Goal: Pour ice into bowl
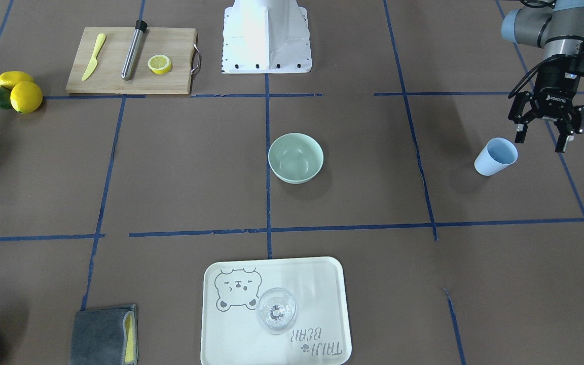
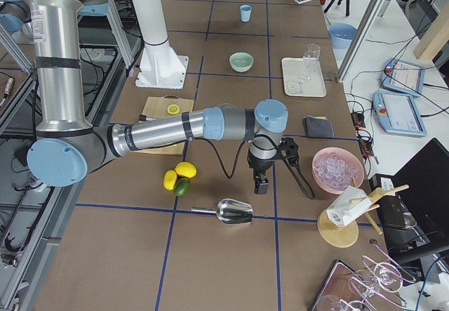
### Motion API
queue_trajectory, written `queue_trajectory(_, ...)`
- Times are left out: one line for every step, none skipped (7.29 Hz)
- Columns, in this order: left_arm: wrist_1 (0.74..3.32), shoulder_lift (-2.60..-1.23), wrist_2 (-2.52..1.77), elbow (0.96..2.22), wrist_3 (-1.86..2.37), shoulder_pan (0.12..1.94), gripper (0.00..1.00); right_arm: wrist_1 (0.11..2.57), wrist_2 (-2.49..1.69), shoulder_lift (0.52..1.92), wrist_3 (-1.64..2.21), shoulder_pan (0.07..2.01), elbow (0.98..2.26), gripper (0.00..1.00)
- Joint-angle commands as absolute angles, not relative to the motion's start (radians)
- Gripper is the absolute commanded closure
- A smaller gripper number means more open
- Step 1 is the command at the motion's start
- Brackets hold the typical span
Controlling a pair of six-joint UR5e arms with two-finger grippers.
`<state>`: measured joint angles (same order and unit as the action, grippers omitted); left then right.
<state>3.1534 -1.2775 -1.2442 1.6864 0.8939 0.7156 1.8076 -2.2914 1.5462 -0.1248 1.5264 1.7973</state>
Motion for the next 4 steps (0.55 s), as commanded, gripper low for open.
queue_trajectory(3.188, -1.270, -1.244, 1.680, 0.899, 0.718, 0.00, 1.807, -2.296, 1.551, -0.127, 1.523, 1.804, 0.00)
queue_trajectory(3.189, -1.276, -1.244, 1.648, 0.902, 0.716, 0.00, 1.809, -2.301, 1.551, -0.124, 1.523, 1.809, 0.00)
queue_trajectory(3.192, -1.278, -1.244, 1.646, 0.902, 0.716, 0.00, 1.809, -2.302, 1.549, -0.124, 1.519, 1.812, 0.00)
queue_trajectory(3.192, -1.279, -1.244, 1.646, 0.902, 0.716, 0.00, 1.809, -2.299, 1.549, -0.130, 1.505, 1.803, 0.00)
